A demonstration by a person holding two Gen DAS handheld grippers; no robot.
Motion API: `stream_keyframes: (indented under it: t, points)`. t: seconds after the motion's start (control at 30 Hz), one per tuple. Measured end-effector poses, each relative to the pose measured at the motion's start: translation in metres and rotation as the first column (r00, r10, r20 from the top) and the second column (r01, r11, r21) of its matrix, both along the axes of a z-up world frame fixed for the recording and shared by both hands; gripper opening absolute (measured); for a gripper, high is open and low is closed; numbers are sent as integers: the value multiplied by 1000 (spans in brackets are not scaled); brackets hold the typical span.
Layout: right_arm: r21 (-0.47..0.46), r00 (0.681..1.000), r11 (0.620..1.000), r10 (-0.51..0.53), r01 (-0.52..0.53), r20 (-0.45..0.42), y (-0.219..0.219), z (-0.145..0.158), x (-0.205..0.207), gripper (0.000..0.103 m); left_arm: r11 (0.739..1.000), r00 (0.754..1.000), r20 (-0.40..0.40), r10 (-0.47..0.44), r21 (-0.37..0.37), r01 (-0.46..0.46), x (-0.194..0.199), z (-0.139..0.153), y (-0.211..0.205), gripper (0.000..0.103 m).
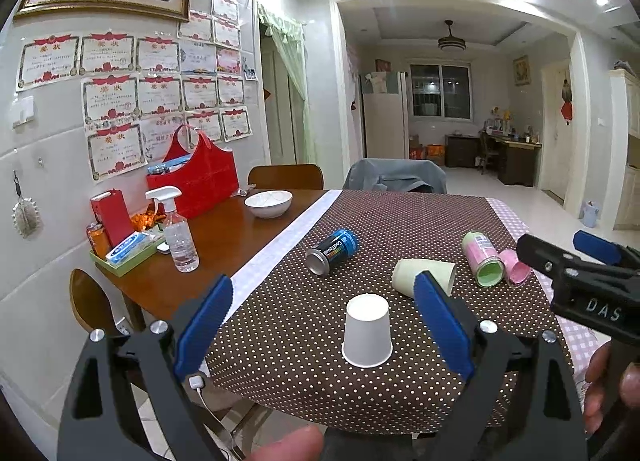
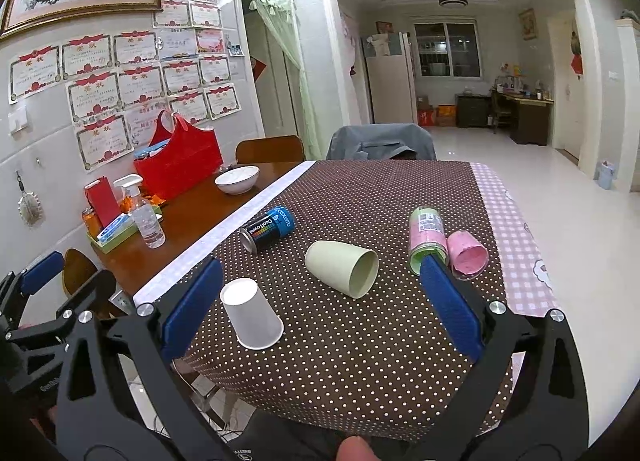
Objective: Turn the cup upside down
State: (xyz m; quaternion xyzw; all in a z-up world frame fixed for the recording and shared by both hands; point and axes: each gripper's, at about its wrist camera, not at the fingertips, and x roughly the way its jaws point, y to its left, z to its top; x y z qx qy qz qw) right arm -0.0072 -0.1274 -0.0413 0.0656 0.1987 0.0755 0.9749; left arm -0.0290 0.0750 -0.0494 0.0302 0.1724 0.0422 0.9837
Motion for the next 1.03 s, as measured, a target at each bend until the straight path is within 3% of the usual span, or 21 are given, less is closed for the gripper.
stream_keyframes:
  t: [1.03]
  points:
    - [3, 1000, 1000, 17, -17, -22, 4, -6, 5, 97, 999, 1000, -19, 19, -41, -19, 5, -2, 7, 91]
